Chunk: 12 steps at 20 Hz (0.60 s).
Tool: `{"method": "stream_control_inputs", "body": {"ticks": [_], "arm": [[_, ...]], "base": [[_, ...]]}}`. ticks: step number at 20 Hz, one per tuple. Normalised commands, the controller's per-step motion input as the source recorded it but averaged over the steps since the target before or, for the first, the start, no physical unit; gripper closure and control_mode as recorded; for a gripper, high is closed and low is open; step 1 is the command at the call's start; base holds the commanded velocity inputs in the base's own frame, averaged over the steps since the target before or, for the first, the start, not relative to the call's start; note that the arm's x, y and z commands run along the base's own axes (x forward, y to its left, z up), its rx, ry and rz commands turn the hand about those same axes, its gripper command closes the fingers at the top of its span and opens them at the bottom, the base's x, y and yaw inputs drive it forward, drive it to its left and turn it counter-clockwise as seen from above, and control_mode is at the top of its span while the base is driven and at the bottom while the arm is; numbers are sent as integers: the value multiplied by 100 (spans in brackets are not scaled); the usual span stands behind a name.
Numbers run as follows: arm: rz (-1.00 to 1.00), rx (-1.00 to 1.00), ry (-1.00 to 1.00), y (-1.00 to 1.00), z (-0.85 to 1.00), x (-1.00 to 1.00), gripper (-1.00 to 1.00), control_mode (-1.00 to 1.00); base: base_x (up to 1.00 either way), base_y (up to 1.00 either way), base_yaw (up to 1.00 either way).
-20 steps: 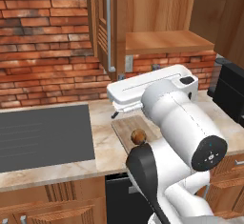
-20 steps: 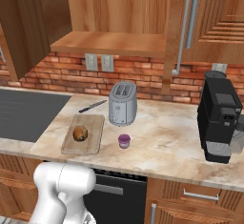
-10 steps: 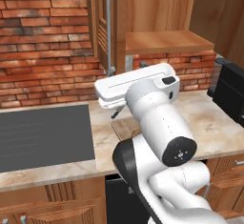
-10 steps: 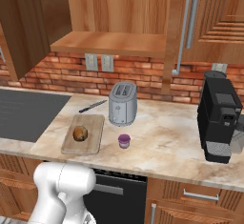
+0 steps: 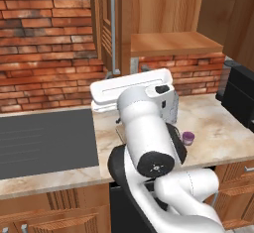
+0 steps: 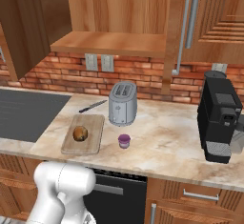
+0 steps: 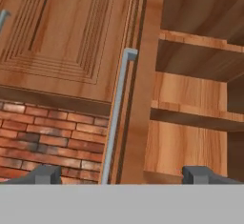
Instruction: Pick the bread, place it on the cutting board, pick the jam, place it on the counter, and close the cabinet.
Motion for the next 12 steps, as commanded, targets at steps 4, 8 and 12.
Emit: {"method": "stream_control_inputs", "body": {"ticks": [4,8,12], "arm": [[-14,0,-3,10,-1,10,-100,-100],[-13,0,-2,10,0,17,-100,-100],[-13,0,-2,10,0,21,-100,-100]], "base": [[0,0,0],[0,0,0],[0,0,0]]}}
